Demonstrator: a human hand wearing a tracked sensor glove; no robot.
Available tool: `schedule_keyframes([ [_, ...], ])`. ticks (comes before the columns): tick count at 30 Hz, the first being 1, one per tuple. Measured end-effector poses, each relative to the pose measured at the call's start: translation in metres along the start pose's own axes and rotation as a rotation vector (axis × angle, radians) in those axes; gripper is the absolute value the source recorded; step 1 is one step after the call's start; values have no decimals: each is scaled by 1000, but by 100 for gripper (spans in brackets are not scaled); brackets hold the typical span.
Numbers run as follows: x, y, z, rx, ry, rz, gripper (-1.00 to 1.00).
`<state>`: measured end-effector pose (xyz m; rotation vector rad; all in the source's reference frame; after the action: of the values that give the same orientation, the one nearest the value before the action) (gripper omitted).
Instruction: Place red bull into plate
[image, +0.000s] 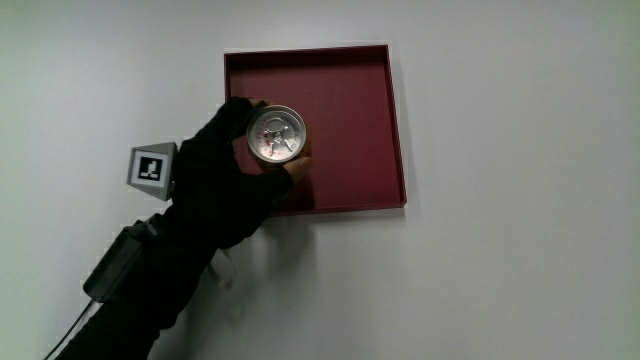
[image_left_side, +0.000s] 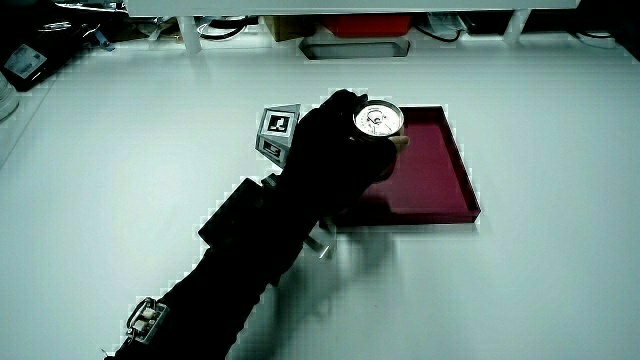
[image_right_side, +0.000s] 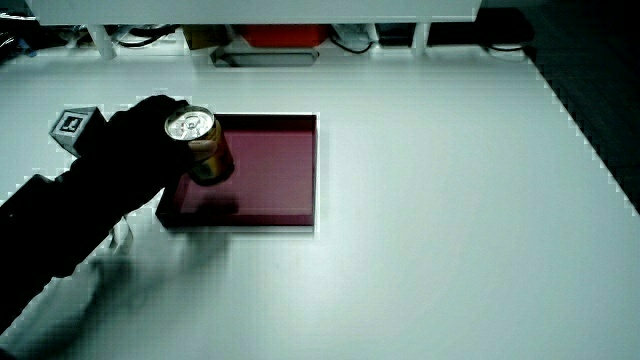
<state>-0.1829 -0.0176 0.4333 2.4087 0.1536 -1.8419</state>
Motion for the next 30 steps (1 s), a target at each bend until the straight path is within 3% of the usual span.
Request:
schedule_keyframes([
  [2,-5,1,-5,-34,30,11,0],
  [3,-6,1,-7,-44,17,16,0],
  [4,-12,1,-8,-49,49,24,0],
  [6,-15,1,-12,-57,40,31,0],
  [10,-24,1,-16,-79,96,76,0],
  [11,-24,2,-17,-80,78,74,0],
  [13,-27,2,-18,-87,96,109,0],
  [17,-35,3,-20,-102,102,118,0],
  [19,-37,3,-21,-109,99,122,0],
  [20,-38,3,-22,-112,69,122,0],
  [22,-42,2,-22,-115,81,139,0],
  [24,-44,3,-21,-114,31,150,0],
  [29,-48,5,-20,-126,32,162,0],
  [30,-47,6,-21,-134,5,162,0],
])
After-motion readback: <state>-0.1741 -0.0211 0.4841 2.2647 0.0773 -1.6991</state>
